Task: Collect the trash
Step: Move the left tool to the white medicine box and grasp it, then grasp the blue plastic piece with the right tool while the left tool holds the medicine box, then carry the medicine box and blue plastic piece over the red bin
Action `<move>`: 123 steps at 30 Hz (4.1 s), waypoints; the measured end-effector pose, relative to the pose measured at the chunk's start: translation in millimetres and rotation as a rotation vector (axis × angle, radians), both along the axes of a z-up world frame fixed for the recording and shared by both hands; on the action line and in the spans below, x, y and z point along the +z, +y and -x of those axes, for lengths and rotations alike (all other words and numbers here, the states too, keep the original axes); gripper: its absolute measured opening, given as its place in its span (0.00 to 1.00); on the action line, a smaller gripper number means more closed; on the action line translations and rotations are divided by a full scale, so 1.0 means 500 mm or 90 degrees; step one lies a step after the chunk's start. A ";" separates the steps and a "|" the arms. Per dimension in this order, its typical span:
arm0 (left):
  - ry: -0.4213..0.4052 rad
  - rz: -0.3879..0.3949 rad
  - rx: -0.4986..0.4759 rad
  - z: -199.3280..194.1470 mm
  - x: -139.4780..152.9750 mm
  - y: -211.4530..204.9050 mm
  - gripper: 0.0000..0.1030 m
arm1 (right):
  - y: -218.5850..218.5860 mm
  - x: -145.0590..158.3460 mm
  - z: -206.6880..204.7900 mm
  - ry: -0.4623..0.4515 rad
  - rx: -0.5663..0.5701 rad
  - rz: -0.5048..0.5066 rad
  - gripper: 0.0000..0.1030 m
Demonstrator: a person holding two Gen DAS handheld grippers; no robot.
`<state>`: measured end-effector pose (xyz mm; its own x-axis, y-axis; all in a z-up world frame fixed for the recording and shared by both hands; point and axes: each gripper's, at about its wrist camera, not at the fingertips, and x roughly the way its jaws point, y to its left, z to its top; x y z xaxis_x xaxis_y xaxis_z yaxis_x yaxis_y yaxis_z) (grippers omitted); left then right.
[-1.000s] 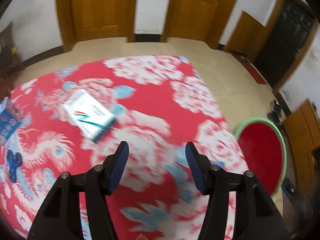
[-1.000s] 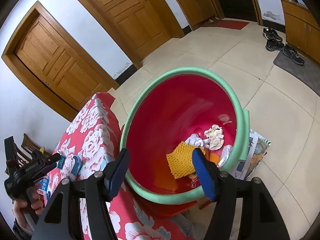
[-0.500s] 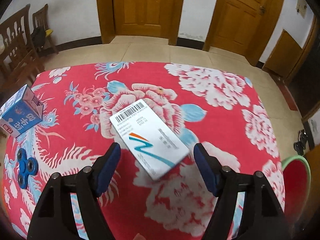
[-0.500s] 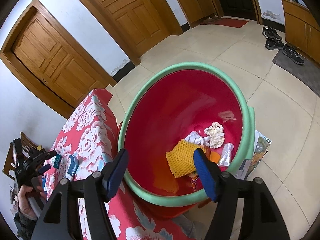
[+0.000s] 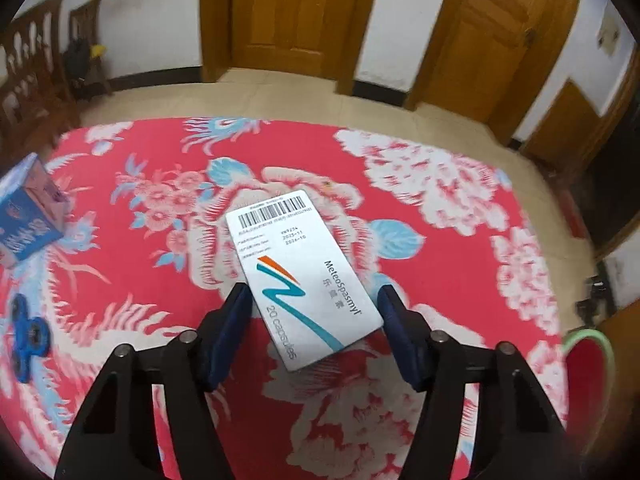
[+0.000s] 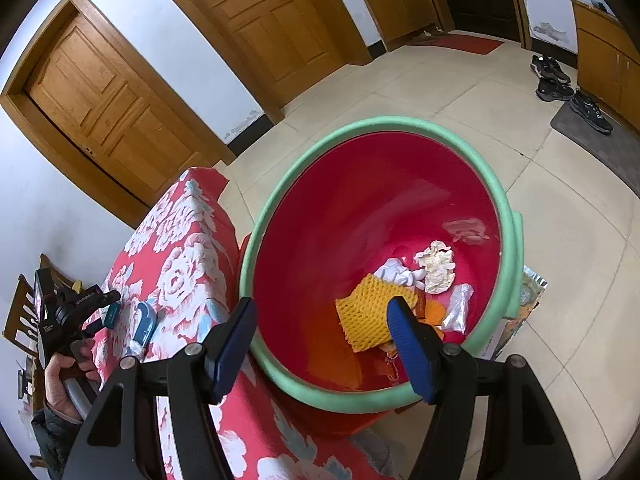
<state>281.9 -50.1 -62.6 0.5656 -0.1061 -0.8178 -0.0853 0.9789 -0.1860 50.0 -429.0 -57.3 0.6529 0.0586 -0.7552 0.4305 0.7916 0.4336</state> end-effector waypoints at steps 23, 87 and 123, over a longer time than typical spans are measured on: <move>-0.040 0.034 -0.086 0.151 0.039 0.089 0.62 | 0.212 0.071 -0.086 -0.016 0.146 0.052 0.68; -0.083 0.081 -0.213 0.267 0.113 -0.035 0.62 | 0.226 0.089 -0.040 -0.038 0.119 0.117 0.21; -0.051 0.043 -0.427 0.310 0.092 -0.347 0.62 | -0.025 -0.008 0.049 -0.011 -0.040 0.039 0.33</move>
<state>126.8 -223.4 -16.6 0.4184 -0.5046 -0.7552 0.5529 0.8012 -0.2290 25.7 -441.6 -61.4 0.6672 -0.0297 -0.7443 0.4732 0.7886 0.3927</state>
